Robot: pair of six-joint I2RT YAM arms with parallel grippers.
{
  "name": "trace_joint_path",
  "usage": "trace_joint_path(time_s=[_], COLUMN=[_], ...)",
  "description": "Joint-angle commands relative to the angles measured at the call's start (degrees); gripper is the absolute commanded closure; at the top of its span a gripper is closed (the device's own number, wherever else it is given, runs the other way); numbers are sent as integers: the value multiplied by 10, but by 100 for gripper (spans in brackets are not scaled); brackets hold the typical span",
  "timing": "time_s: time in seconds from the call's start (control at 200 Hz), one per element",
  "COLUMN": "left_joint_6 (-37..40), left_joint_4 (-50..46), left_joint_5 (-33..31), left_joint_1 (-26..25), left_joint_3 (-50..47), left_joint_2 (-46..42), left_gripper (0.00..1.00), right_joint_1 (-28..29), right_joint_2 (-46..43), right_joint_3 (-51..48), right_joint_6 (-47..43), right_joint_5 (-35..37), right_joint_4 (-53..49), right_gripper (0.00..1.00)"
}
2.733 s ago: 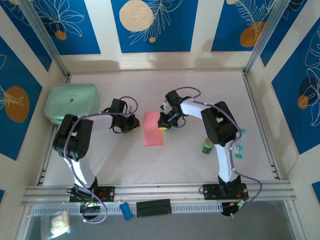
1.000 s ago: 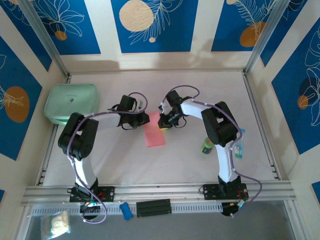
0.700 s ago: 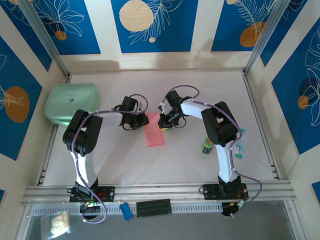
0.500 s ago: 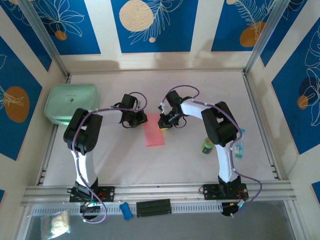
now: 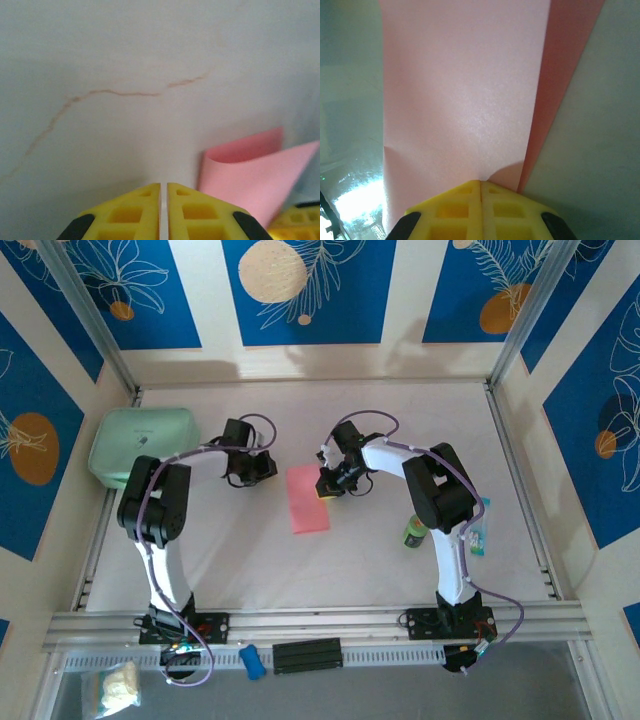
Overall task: Fold a paper plane with a square sheet of paper (pick it up from the middle)
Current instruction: First fold the square sheet of paper in half at the center of the table.
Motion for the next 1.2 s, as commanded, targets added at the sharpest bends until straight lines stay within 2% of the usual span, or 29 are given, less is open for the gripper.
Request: trace_joint_path(time_s=[0.0, 0.26, 0.415, 0.61, 0.8, 0.935, 1.086, 1.196], left_joint_6=[2, -18, -9, -7, 29, 50, 74, 56], left_joint_4=[26, 27, -23, -59, -99, -107, -134, -104], left_joint_5=[51, 52, 25, -24, -41, -15, 31, 74], left_joint_1=[-25, -48, -46, -24, 13, 35, 32, 20], left_joint_3=[-10, 39, 77, 91, 113, 123, 134, 98], left_joint_2=[-33, 30, 68, 92, 106, 82, 38, 5], left_gripper=[88, 88, 88, 88, 88, 86, 85, 85], right_joint_1=[-3, -9, -14, -15, -14, -12, 1, 15], right_joint_2=[51, 57, 56, 62, 59, 59, 52, 51], right_joint_3=[-39, -39, -41, -30, -22, -16, 2, 24], right_joint_6=[-5, 0, 2, -1, -8, -14, -32, -51], right_joint_5=[92, 81, 78, 101, 107, 109, 103, 100], right_joint_4=[-94, -93, -90, -111, -120, -127, -139, -151], right_gripper=[99, 99, 99, 99, 99, 99, 98, 98])
